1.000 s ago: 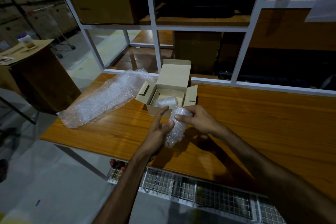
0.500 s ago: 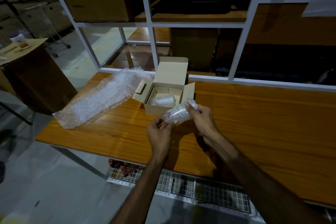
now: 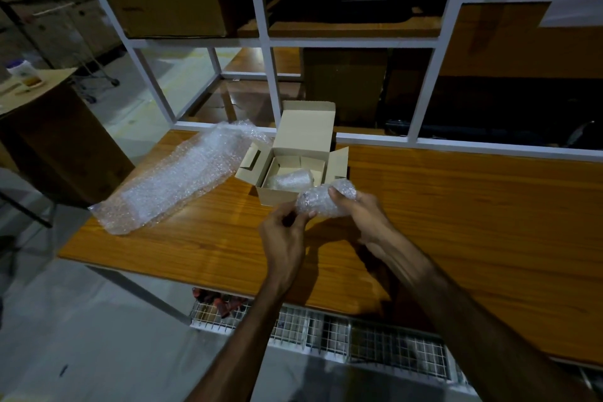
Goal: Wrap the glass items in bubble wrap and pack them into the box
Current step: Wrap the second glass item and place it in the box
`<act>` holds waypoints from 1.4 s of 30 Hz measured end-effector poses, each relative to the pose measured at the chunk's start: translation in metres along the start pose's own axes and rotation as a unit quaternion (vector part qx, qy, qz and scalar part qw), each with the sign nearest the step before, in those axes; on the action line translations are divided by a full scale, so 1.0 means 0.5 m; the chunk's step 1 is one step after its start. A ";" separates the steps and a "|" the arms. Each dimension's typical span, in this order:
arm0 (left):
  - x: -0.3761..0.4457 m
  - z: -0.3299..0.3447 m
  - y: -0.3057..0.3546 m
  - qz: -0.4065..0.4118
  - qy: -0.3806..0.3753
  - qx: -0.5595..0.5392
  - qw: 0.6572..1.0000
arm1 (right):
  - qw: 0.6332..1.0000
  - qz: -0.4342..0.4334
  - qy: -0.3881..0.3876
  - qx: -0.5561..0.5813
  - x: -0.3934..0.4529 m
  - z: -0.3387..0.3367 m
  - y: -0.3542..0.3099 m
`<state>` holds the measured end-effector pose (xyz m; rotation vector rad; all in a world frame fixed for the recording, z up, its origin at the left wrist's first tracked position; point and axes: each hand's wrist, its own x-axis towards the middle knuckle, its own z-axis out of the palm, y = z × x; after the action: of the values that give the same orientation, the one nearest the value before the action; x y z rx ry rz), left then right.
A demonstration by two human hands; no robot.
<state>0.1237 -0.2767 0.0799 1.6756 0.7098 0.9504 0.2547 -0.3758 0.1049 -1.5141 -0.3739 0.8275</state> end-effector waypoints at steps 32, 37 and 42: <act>0.074 -0.052 -0.046 -0.011 0.006 -0.033 0.999 | 0.984 -0.040 0.135 0.113 0.010 0.153 0.038; 0.084 -0.063 -0.041 -0.078 -0.064 -0.085 0.991 | 0.977 -0.033 0.168 0.125 0.028 0.192 0.053; 0.110 -0.049 -0.042 -0.120 -0.038 -0.148 0.981 | 0.980 -0.011 0.137 0.142 0.042 0.226 0.065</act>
<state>0.1304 -0.2134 0.0771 1.3262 0.6657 0.7742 0.1835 -0.2845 0.0756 -1.3295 -0.0644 0.6152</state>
